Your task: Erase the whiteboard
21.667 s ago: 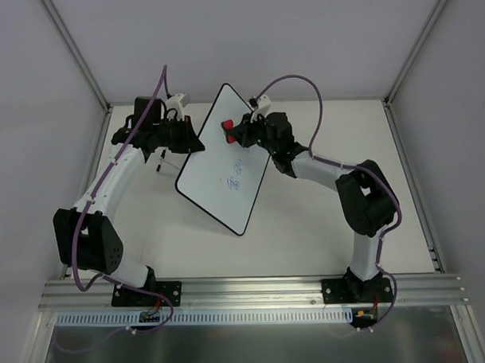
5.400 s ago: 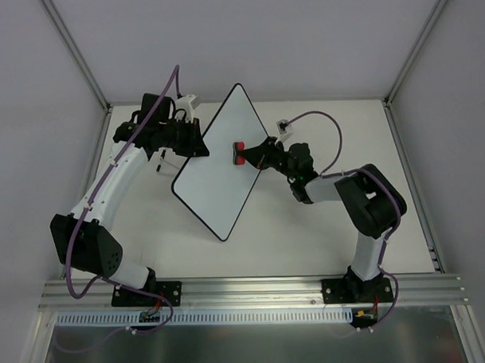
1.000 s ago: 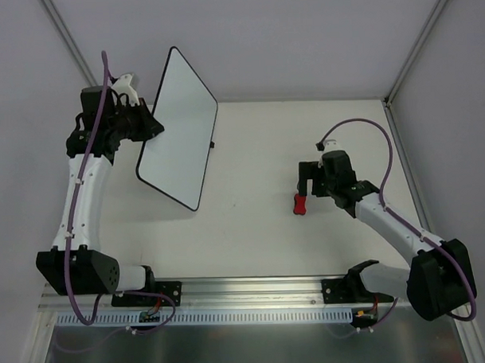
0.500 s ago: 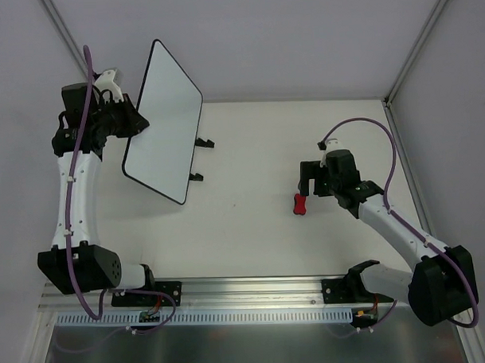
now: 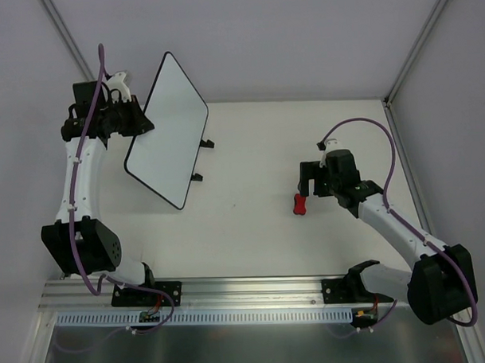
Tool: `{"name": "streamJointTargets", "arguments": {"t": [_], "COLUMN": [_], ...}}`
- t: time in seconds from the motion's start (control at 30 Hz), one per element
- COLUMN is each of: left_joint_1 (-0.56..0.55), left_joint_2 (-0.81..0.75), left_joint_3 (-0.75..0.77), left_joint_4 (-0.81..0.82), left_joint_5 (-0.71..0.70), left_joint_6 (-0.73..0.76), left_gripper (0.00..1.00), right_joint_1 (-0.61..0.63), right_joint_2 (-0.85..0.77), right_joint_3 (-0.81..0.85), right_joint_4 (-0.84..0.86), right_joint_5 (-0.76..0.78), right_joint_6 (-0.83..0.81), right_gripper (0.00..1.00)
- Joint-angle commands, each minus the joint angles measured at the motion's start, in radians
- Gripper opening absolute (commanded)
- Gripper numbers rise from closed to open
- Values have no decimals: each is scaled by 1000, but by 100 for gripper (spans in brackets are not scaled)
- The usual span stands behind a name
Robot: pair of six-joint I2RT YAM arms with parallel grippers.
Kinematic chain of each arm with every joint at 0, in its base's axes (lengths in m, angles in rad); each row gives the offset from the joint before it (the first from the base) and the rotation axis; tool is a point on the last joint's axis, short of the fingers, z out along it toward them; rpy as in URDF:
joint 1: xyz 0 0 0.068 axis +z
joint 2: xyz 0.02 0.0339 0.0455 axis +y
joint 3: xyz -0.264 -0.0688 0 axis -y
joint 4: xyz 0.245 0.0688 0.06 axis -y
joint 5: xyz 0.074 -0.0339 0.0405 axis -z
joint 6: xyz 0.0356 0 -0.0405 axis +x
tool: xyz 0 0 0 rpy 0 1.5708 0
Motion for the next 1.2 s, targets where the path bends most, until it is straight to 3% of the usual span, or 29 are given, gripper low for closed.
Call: {"name": "streamJointTargets", "arguments": {"t": [0.0, 0.5, 0.73, 0.97, 1.17], "left_joint_1": [5, 9, 9, 9, 9], "left_joint_2": [-36, 58, 90, 117, 140], "left_joint_3": [105, 84, 85, 93, 111], "left_joint_4": [129, 104, 68, 58, 58], "left_joint_5": [60, 117, 59, -49, -72], "left_joint_6": [9, 53, 99, 158, 187], "left_gripper": [0, 0, 0, 19, 24], "right_joint_1": [-7, -15, -18, -23, -23], "right_joint_2": [3, 43, 58, 78, 89], "right_joint_3": [39, 55, 55, 62, 66], "right_joint_4": [1, 1, 1, -1, -4], "right_joint_5": [-4, -10, -8, -18, -19], "right_joint_6": [-19, -19, -20, -20, -19], "right_gripper": [99, 99, 99, 99, 99]}}
